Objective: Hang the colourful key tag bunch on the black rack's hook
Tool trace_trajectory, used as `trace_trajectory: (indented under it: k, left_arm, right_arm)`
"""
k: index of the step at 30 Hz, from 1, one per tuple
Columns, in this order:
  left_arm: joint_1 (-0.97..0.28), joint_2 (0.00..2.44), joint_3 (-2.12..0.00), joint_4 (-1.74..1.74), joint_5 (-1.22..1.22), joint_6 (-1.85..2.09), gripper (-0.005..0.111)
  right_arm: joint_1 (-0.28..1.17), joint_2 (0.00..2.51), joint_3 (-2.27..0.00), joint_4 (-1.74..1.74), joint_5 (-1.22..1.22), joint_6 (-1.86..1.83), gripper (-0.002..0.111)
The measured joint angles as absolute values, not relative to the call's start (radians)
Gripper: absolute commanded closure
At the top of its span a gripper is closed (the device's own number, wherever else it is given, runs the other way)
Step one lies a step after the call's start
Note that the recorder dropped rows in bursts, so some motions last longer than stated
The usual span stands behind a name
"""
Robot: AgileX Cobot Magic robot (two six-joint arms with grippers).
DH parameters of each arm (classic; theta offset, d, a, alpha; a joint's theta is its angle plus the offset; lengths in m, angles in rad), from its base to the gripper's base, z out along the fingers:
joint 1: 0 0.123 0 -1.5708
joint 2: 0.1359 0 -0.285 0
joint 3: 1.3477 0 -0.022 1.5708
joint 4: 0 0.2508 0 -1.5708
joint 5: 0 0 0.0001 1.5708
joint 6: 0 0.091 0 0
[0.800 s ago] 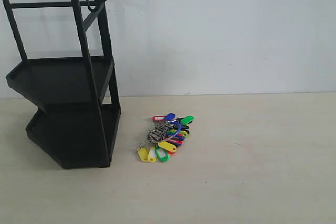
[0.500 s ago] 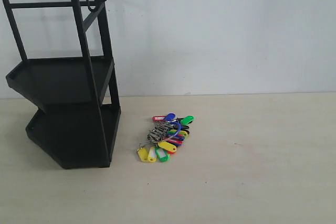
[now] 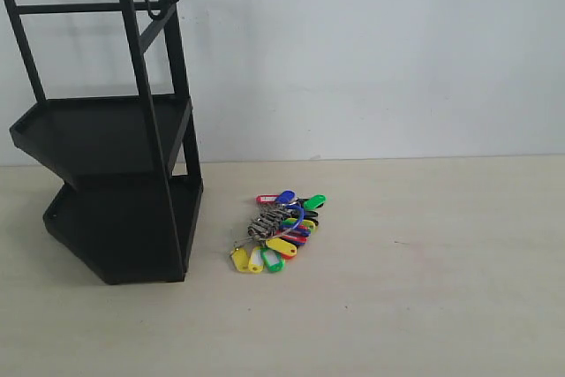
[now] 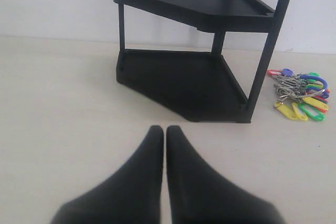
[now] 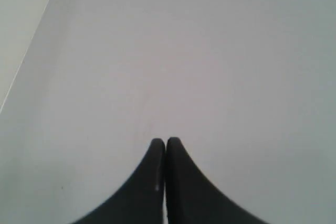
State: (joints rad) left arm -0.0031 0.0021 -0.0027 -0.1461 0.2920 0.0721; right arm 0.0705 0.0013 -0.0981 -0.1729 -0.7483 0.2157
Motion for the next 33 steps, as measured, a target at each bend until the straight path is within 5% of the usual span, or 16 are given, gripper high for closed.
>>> trace_trajectory:
  k: [5,10,14,33]
  left_arm:
    - [-0.003,0.002,-0.003,-0.146,0.292,0.072,0.102]
    - [-0.003,0.002,-0.003,-0.146,0.292,0.072,0.102]
    - [-0.003,0.002,-0.003,-0.146,0.292,0.072,0.102]
    - [-0.003,0.002,-0.003,-0.146,0.292,0.072,0.102]
  right_arm:
    - [0.07,0.051,-0.334,-0.073,-0.457,0.263,0.108]
    - [0.07,0.372,-0.697,-0.041,0.316,0.296,0.108]
    - [0.07,0.561,-0.748,0.025,0.637,0.3,0.108]
    - [0.07,1.098,-0.757,0.857,0.662,-0.527,0.108]
